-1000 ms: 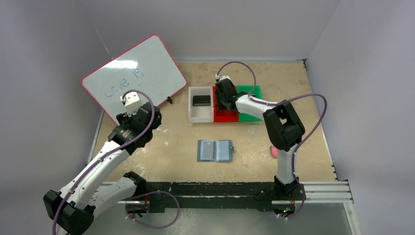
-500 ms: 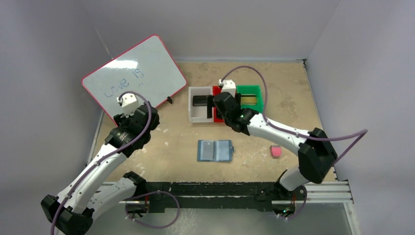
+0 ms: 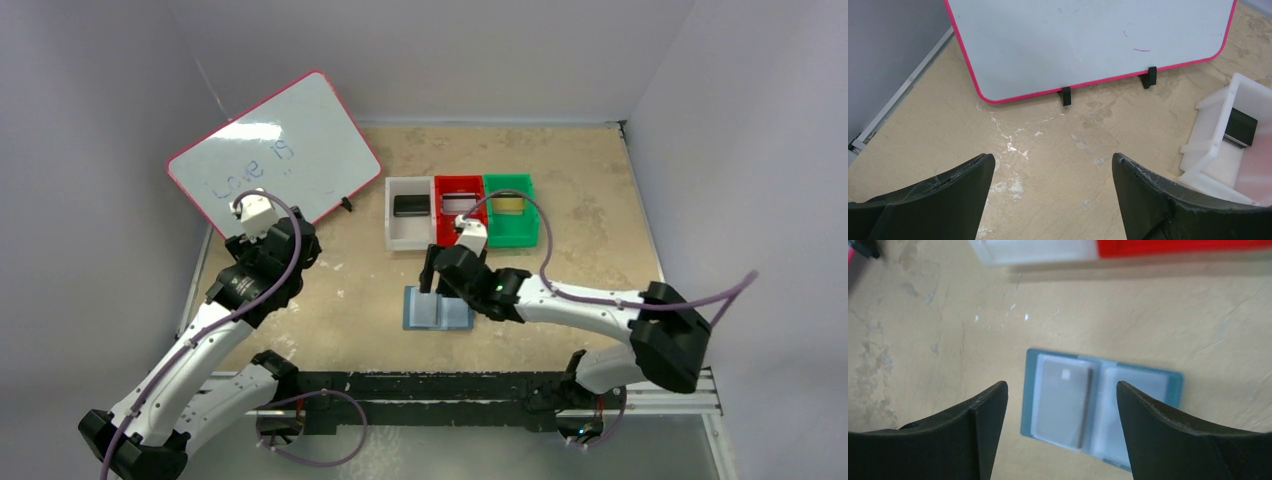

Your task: Take the credit cards out of the card holder

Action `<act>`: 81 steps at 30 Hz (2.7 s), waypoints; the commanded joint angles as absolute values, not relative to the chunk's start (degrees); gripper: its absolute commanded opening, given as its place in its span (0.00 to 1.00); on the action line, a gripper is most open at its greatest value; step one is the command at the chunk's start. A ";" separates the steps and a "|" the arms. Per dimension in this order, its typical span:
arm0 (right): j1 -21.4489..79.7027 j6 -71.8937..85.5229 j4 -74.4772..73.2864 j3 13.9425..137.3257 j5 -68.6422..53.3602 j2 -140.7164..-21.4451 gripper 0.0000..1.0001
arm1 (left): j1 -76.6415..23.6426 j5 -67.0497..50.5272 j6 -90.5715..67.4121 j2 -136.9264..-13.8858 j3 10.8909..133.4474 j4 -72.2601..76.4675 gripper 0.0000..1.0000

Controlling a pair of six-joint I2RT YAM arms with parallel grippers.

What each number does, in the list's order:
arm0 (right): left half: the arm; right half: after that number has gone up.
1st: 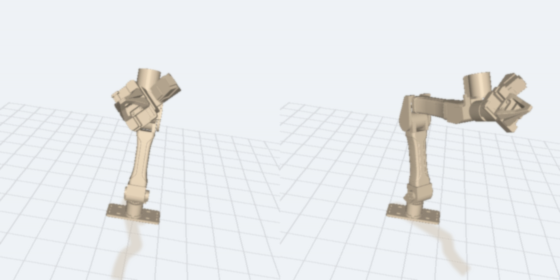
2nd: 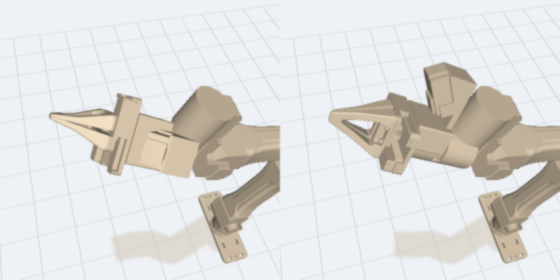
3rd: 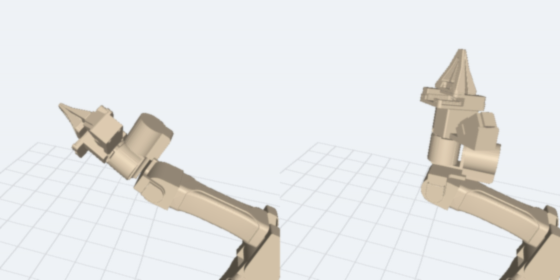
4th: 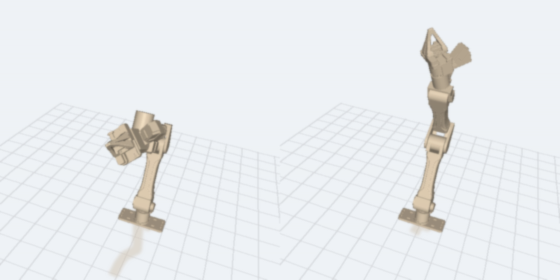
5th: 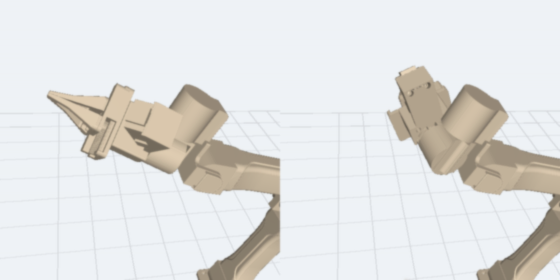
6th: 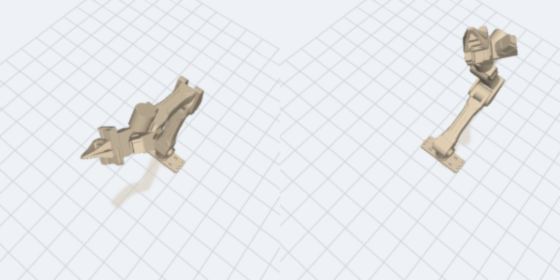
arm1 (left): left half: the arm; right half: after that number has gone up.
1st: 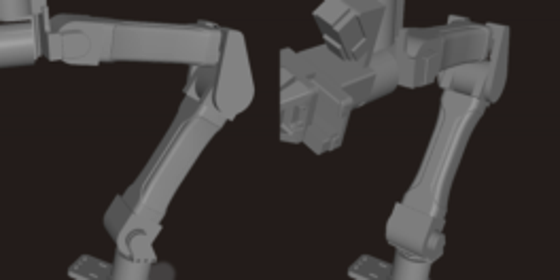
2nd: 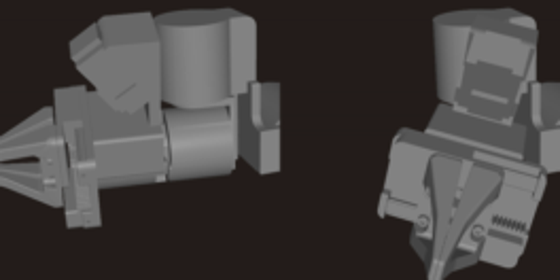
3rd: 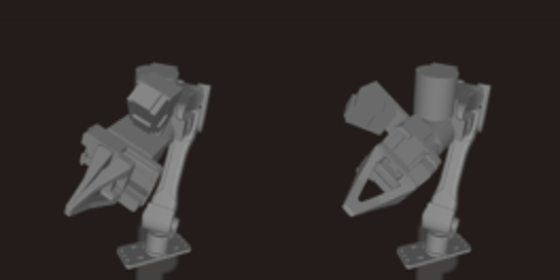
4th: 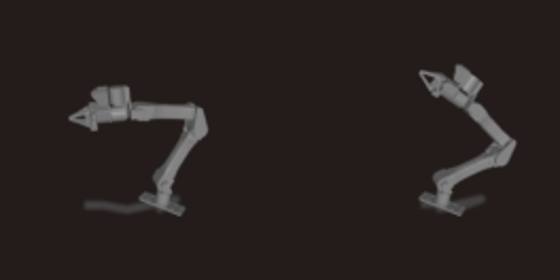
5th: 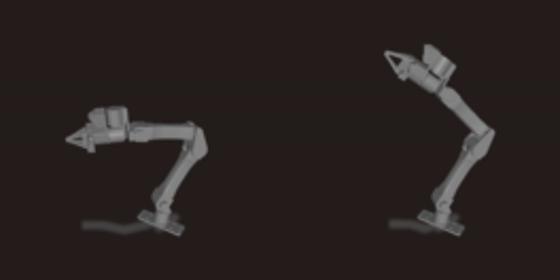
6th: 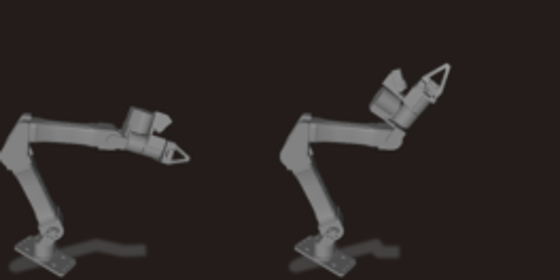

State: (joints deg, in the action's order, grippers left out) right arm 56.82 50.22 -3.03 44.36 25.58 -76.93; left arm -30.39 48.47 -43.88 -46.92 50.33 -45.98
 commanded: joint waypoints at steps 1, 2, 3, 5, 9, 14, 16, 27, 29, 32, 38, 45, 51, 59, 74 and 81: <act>64.95 63.02 -13.73 52.06 35.04 -84.58 0.80 | -30.06 49.98 -43.97 -46.50 51.54 -45.59 0.88; 66.02 65.25 -16.37 53.56 35.93 -86.97 0.78 | -30.06 50.05 -44.03 -46.45 51.52 -45.65 0.88; 66.77 66.67 -18.42 54.74 36.42 -89.29 0.76 | -30.06 50.20 -44.10 -46.40 51.53 -45.63 0.88; 67.83 69.15 -22.22 58.04 37.23 -93.01 0.73 | -30.06 50.43 -44.20 -46.23 51.57 -45.77 0.88; 68.55 68.84 -22.69 60.02 37.09 -96.38 0.66 | -30.06 50.34 -44.16 -46.14 51.55 -45.70 0.88; 68.57 68.73 -24.47 61.34 37.68 -98.23 0.62 | -30.06 50.51 -44.19 -46.18 51.56 -45.87 0.88; 68.55 69.02 -25.31 61.35 37.68 -98.62 0.61 | -30.06 50.59 -44.21 -46.10 51.58 -45.81 0.88; 68.55 64.14 -20.47 60.19 33.34 -101.56 0.62 | -30.06 49.84 -44.02 -46.75 51.42 -45.65 0.88; 68.60 64.22 -20.15 59.74 33.06 -101.92 0.57 | -30.10 49.83 -43.92 -46.71 51.50 -45.58 0.88; 68.48 64.23 -19.81 59.30 33.11 -101.66 0.47 | -30.06 49.88 -43.96 -46.89 51.40 -45.56 0.88; 67.72 62.87 -16.05 57.99 31.78 -99.75 0.38 | -30.06 48.94 -43.66 -47.60 51.29 -45.27 0.88; 64.91 61.14 -2.70 50.74 24.82 -95.26 0.41 | -30.06 46.69 -43.08 -47.75 50.96 -44.46 0.88; 61.71 62.71 4.01 45.73 20.18 -92.82 0.40 | -30.10 37.95 -44.33 -47.29 49.67 -41.99 0.88; 57.99 63.47 17.03 37.98 12.83 -90.61 0.31 | -30.16 14.25 -48.96 -48.97 43.92 -28.76 0.86; 55.40 66.94 28.63 28.27 9.58 -86.48 0.35 | -35.00 -4.21 -52.61 -62.47 37.48 -8.37 0.82; 54.03 68.09 34.68 25.25 6.86 -87.52 0.34 | -41.46 1.16 -56.59 -69.54 36.74 -2.82 0.80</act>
